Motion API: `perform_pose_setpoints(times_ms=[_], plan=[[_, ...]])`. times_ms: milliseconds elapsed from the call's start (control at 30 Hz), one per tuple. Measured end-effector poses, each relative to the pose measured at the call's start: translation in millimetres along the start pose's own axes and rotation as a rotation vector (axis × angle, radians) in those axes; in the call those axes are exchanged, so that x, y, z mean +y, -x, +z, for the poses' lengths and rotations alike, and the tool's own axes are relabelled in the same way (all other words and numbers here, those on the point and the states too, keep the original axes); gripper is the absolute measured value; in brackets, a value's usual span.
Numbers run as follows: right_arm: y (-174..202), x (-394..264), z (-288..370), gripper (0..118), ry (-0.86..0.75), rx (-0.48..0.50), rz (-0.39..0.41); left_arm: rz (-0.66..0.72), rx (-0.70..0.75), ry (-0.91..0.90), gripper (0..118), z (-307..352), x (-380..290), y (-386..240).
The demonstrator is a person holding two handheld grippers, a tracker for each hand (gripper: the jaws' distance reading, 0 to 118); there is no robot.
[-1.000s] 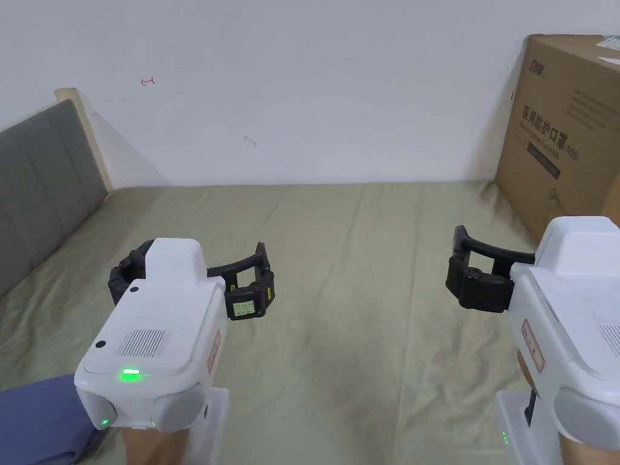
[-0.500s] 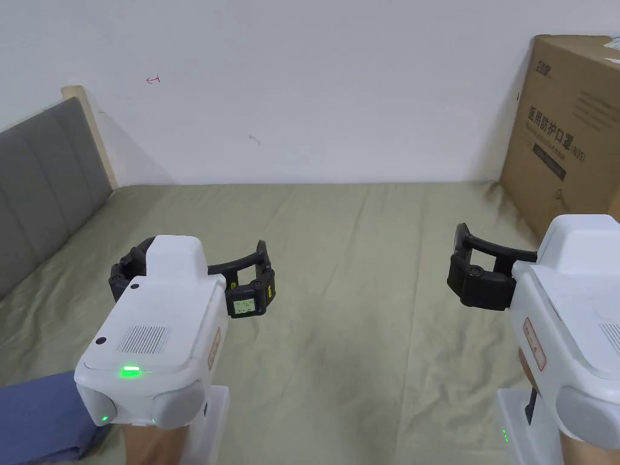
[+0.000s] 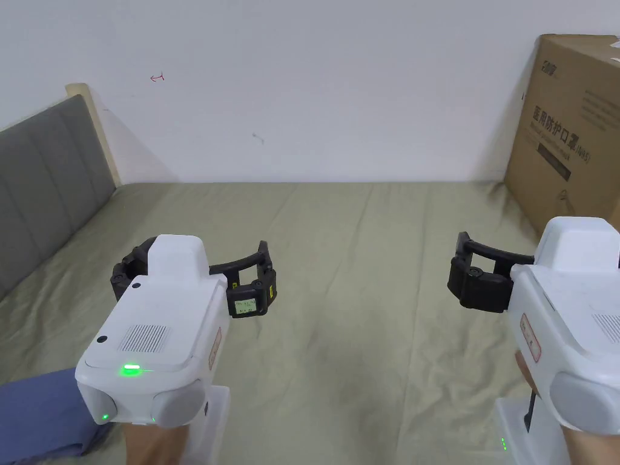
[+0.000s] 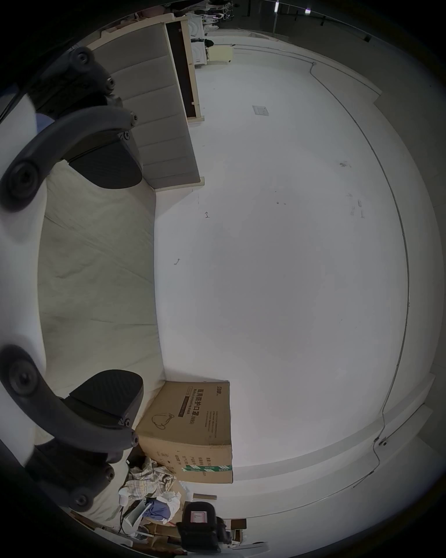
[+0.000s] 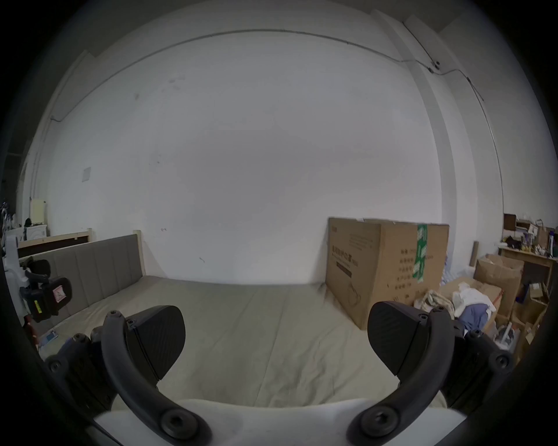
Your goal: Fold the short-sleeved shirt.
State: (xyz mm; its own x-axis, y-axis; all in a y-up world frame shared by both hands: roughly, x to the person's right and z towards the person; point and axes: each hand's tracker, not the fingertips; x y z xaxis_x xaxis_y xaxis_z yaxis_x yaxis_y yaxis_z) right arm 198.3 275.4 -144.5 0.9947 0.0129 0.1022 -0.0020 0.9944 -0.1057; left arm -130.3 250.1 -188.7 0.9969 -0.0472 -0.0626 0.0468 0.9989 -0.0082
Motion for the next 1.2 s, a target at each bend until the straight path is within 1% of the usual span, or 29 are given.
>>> perform_pose_setpoints(times_ms=[133, 233, 267, 300, 367, 433, 467, 500, 533, 600, 667, 733, 800, 867, 900, 1000, 1067, 1133, 1200], plan=[[4, -3, -6, 118, 0.098, -0.093, -0.056, 0.01, -0.002, 0.003, 118, 0, 0, 0], [1, 1, -8, 118, 0.186, -0.069, -0.148, 0.012, 0.0, 0.004, 118, 0, 1, 2], [0, 5, -9, 118, 0.245, -0.077, -0.186, 0.013, -0.002, 0.004, 118, 0, 1, 2], [0, 10, -11, 118, 0.306, -0.107, -0.213, 0.013, -0.003, 0.003, 118, 1, 2, 3], [-2, 19, -13, 118, 0.388, -0.132, -0.248, 0.012, 0.0, 0.002, 118, 1, 3, 3], [-5, 27, -14, 118, 0.427, -0.125, -0.295, 0.011, 0.006, 0.003, 118, 0, 2, 4], [3, 35, -5, 118, 0.44, -0.108, -0.316, 0.012, 0.007, 0.002, 118, 0, 3, 5], [3, 39, -4, 118, 0.441, -0.08, -0.339, 0.014, 0.005, -0.001, 118, 0, 3, 5], [3, 41, -2, 118, 0.44, -0.072, -0.354, 0.016, 0.005, -0.002, 118, 0, 4, 6], [2, 42, -4, 118, 0.443, -0.08, -0.352, 0.02, 0.007, -0.003, 118, 0, 4, 6], [4, 44, -3, 118, 0.444, -0.072, -0.333, 0.024, 0.005, -0.003, 118, 0, 4, 6], [2, 42, -4, 118, 0.428, -0.068, -0.347, 0.02, 0.004, 0.002, 118, -1, 3, 6], [3, 41, -4, 117, 0.418, -0.061, -0.342, 0.018, 0.012, 0.001, 118, 0, 2, 5], [4, 39, -4, 117, 0.391, -0.046, -0.276, 0.019, 0.008, 0.003, 118, 1, 2, 5], [5, 38, -5, 116, 0.385, -0.05, -0.255, 0.021, 0.008, 0.006, 118, 1, 2, 5], [3, 37, -6, 116, 0.397, -0.05, -0.285, 0.022, 0.005, 0.007, 118, 1, 1, 5], [5, 38, -7, 116, 0.396, -0.07, -0.277, 0.02, 0.004, 0.007, 118, 1, 2, 4], [8, 37, -8, 116, 0.386, -0.094, -0.237, 0.019, 0.001, 0.006, 118, 2, 2, 4], [8, 35, -6, 116, 0.349, -0.076, -0.195, 0.017, 0.002, 0.005, 118, 2, 3, 4]])
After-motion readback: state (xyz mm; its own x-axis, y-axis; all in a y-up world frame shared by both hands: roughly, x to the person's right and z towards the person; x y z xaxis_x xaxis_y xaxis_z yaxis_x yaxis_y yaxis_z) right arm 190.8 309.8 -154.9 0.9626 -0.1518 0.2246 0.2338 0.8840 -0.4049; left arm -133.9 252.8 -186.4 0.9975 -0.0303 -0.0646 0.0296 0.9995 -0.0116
